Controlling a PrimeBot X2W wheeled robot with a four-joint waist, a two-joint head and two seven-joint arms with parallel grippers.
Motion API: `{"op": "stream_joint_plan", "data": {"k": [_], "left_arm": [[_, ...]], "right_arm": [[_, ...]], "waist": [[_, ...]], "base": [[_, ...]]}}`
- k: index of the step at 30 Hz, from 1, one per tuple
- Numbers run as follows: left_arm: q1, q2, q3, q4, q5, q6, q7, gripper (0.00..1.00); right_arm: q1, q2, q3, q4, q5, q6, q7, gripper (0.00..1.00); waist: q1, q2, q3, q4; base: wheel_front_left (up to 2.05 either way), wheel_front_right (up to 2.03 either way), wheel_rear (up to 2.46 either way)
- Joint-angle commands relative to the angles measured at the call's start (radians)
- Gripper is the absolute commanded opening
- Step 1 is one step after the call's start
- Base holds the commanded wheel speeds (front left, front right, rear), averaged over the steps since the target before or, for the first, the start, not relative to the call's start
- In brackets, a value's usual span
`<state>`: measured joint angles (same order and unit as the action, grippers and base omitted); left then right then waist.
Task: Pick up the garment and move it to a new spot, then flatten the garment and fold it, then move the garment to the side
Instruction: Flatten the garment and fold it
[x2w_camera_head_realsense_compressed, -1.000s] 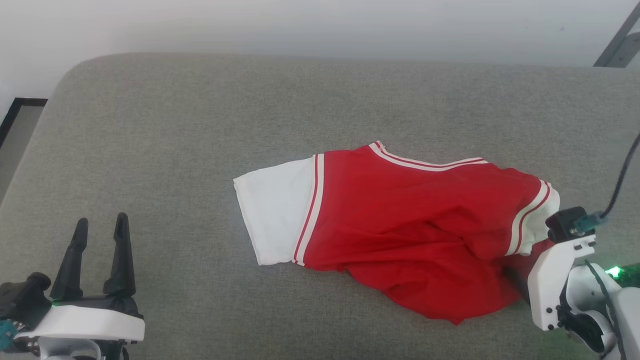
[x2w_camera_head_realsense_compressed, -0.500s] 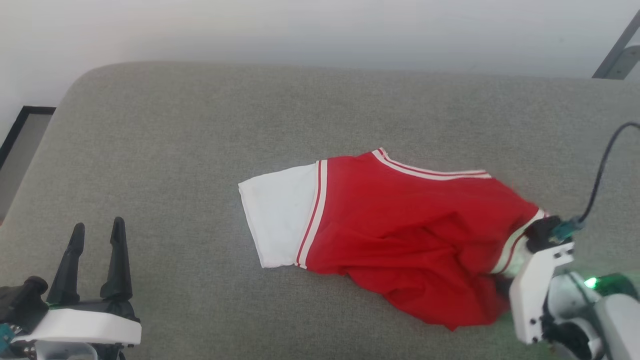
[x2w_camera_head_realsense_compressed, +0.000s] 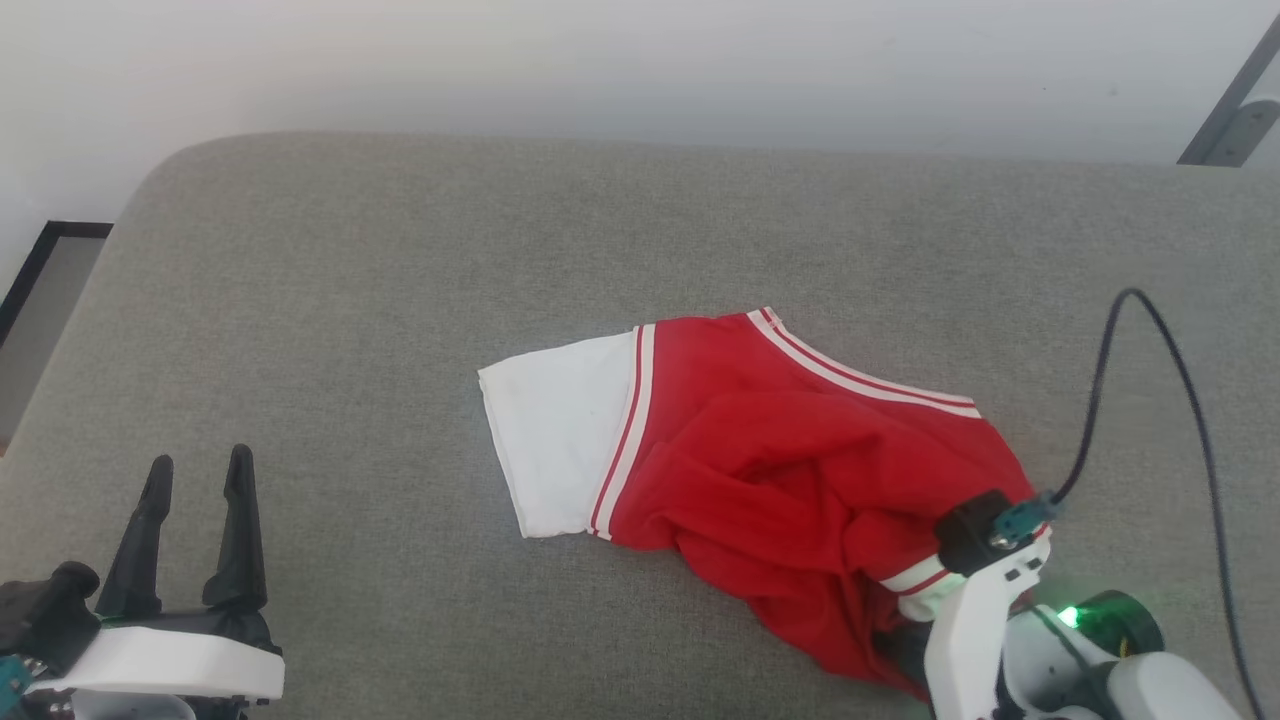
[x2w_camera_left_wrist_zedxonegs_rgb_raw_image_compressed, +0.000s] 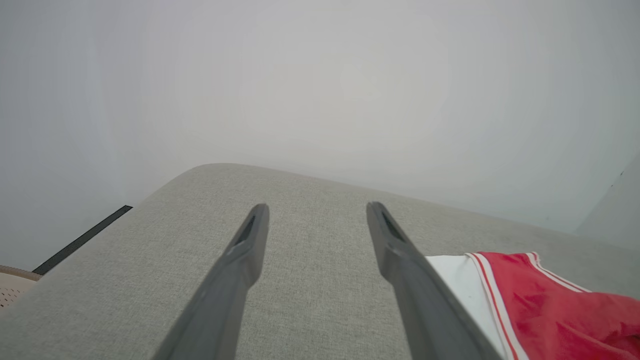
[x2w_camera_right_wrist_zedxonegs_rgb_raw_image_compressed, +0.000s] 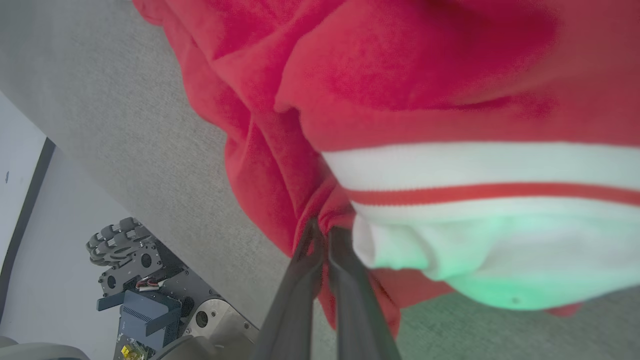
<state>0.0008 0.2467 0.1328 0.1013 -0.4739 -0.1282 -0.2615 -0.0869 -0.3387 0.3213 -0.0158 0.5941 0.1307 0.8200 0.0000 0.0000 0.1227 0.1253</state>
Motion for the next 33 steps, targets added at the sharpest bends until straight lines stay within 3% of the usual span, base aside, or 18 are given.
{"op": "stream_joint_plan", "data": {"k": [1,2,3,4,13,24,33], "left_arm": [[0.0,0.001,0.0,0.0,-0.001,-0.003,-0.005,1.0],[-0.002,0.001,0.0,0.001,-0.002,-0.003,-0.005,1.0],[-0.003,0.001,-0.002,0.002,-0.002,-0.003,-0.005,1.0],[-0.004,0.002,-0.003,0.002,-0.004,-0.003,-0.005,1.0],[0.004,0.004,0.009,-0.007,-0.009,-0.003,-0.005,1.0],[0.003,0.002,0.011,-0.012,-0.007,-0.003,-0.005,1.0],[-0.006,0.004,0.009,-0.016,-0.011,-0.003,-0.005,1.0]], "right_arm": [[-0.001,0.009,0.006,0.004,-0.001,0.0,-0.008,0.02],[-0.004,0.01,0.012,0.011,-0.004,0.0,-0.014,0.18],[-0.009,0.01,0.018,0.015,-0.006,0.0,-0.02,0.45],[-0.016,0.013,0.023,0.014,-0.005,0.0,-0.027,1.0],[-0.009,-0.018,-0.029,-0.062,0.018,0.0,-0.028,1.0],[0.031,-0.054,-0.162,-0.186,-0.053,0.0,0.034,1.0],[0.044,-0.04,-0.265,-0.213,-0.084,0.0,0.041,1.0]], "waist": [[0.0,0.0,0.001,0.0],[0.0,0.0,0.002,0.0],[0.0,0.0,0.003,-0.001],[0.0,0.0,0.004,-0.001],[0.0,0.0,0.007,-0.014],[0.0,0.0,0.015,-0.029],[0.0,0.0,0.029,-0.031]], "base": [[0.0,0.0,0.0],[0.0,0.0,0.0],[0.0,0.0,0.0],[0.0,0.0,0.0],[0.0,0.0,0.0],[0.0,0.0,0.0],[0.0,0.0,0.0]]}}
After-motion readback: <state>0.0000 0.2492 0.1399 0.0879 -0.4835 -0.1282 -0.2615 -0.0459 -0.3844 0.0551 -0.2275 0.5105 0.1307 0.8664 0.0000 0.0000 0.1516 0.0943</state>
